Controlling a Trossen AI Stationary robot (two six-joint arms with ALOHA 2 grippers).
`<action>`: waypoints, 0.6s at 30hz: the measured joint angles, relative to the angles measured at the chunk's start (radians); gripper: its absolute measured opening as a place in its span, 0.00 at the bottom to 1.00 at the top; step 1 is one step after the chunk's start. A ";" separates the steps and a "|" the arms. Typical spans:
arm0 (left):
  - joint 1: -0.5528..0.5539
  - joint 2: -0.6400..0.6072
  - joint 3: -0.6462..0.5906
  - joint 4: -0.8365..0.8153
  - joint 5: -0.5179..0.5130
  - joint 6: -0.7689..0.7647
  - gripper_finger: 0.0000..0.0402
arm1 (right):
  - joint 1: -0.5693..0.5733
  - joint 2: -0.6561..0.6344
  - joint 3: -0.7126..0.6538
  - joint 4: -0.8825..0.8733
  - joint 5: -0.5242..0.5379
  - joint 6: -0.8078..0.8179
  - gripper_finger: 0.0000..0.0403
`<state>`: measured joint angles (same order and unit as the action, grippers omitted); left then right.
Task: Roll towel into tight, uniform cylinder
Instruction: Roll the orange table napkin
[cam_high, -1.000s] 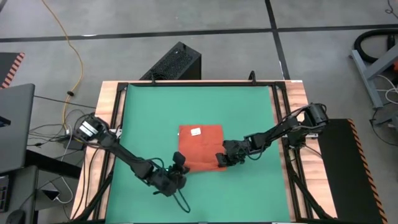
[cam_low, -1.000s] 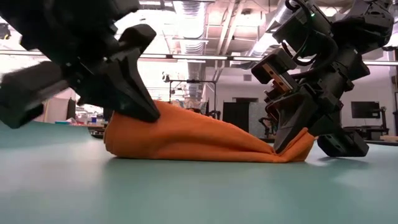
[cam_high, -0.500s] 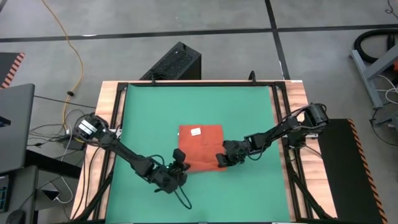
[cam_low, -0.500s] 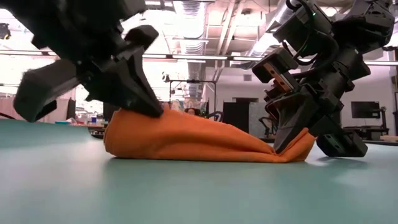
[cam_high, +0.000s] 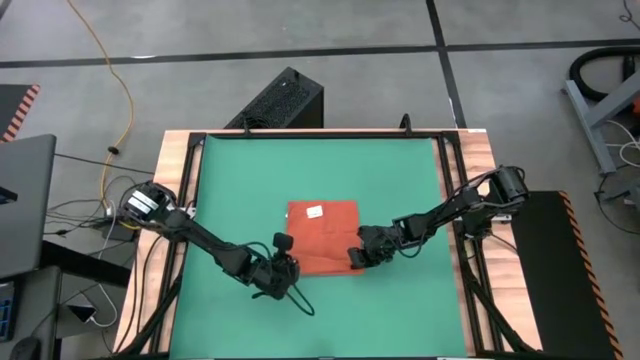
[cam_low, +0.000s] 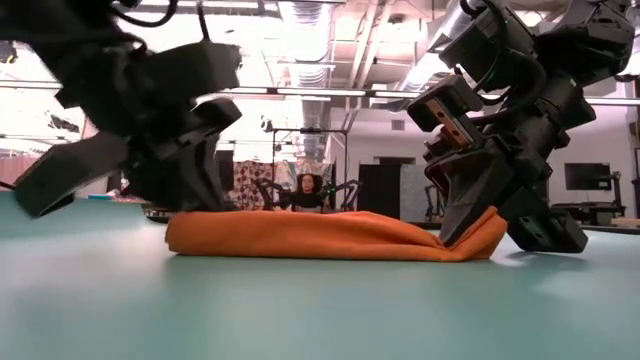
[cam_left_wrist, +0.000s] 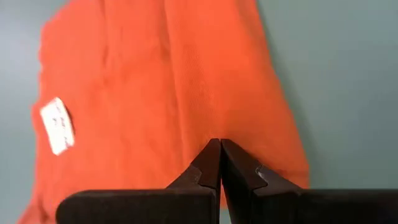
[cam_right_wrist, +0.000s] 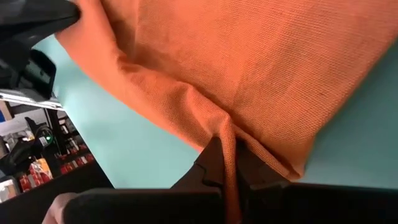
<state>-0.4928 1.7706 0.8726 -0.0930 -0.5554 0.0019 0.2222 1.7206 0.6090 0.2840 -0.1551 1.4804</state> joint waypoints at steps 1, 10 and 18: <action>-0.002 0.000 -0.016 0.017 0.001 -0.005 0.00 | 0.000 0.000 0.000 0.001 0.000 -0.008 0.04; -0.003 -0.002 -0.109 0.123 0.005 -0.066 0.00 | 0.000 0.001 0.013 0.020 -0.004 -0.177 0.12; -0.003 -0.002 -0.109 0.110 0.007 -0.084 0.00 | 0.001 -0.011 0.083 -0.025 0.013 -0.346 0.20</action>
<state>-0.4953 1.7683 0.7631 0.0166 -0.5483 -0.0817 0.2230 1.7100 0.6921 0.2586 -0.1422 1.1343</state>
